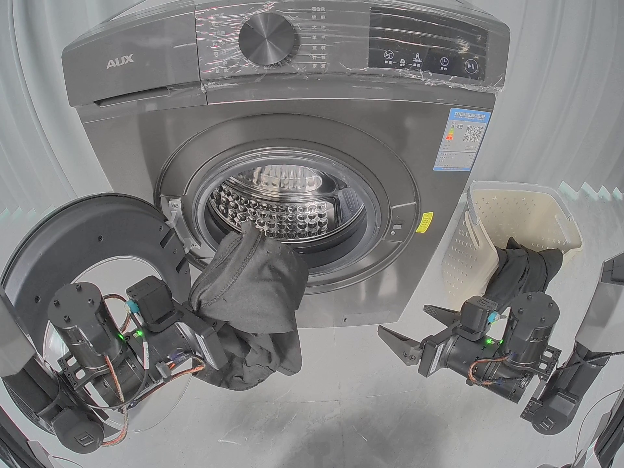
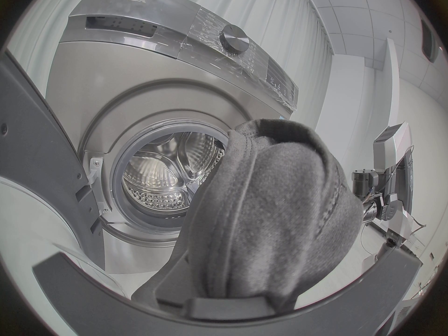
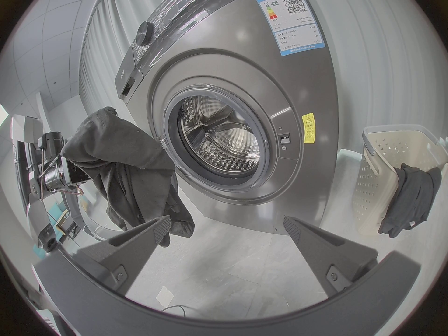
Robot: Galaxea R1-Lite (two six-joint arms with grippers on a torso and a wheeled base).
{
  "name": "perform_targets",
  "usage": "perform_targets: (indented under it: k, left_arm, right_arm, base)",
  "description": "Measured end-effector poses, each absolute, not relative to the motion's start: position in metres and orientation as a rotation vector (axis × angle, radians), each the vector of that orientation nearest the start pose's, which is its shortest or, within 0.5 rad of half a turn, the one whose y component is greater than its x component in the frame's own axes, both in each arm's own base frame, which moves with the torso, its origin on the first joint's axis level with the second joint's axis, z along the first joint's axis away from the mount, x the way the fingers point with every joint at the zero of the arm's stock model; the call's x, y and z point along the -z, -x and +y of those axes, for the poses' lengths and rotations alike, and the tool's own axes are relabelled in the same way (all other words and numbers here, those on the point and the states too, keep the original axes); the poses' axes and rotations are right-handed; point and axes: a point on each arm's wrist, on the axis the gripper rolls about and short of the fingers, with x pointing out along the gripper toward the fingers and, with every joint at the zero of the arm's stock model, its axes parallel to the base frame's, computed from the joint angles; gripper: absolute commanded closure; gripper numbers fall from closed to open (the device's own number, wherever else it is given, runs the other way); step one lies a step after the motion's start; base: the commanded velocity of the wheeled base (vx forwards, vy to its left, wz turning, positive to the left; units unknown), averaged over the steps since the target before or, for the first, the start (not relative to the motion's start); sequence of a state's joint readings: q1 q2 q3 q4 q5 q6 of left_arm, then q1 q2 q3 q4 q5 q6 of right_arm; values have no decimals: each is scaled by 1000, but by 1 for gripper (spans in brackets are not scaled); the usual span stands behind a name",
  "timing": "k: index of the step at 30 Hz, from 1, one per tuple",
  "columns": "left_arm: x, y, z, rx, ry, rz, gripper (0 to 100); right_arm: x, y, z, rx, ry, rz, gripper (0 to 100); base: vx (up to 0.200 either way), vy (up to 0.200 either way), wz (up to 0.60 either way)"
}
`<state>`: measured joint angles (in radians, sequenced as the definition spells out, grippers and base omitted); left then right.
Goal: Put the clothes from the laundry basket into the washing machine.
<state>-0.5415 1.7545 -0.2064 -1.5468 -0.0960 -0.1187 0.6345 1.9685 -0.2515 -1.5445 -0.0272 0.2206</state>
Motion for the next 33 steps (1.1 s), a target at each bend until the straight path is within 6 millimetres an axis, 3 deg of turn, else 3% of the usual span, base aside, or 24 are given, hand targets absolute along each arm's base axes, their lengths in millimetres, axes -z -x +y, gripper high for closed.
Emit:
perform_targets:
  k: [6, 15, 33]
  left_arm:
    - [-118, -204, -126, 632, 103, 52, 100]
    - [-113, -205, -126, 632, 77, 65, 100]
    - [-106, -203, -136, 653, 68, 91, 100]
  right_arm:
    - [-75, -215, 158, -587, -156, 232, 0]
    - [-75, -213, 159, -593, -155, 233, 0]
    - [-75, -203, 167, -638, -147, 244, 0]
  base:
    - [0, 0, 0]
    - [200, 0, 0]
    - [0, 0, 0]
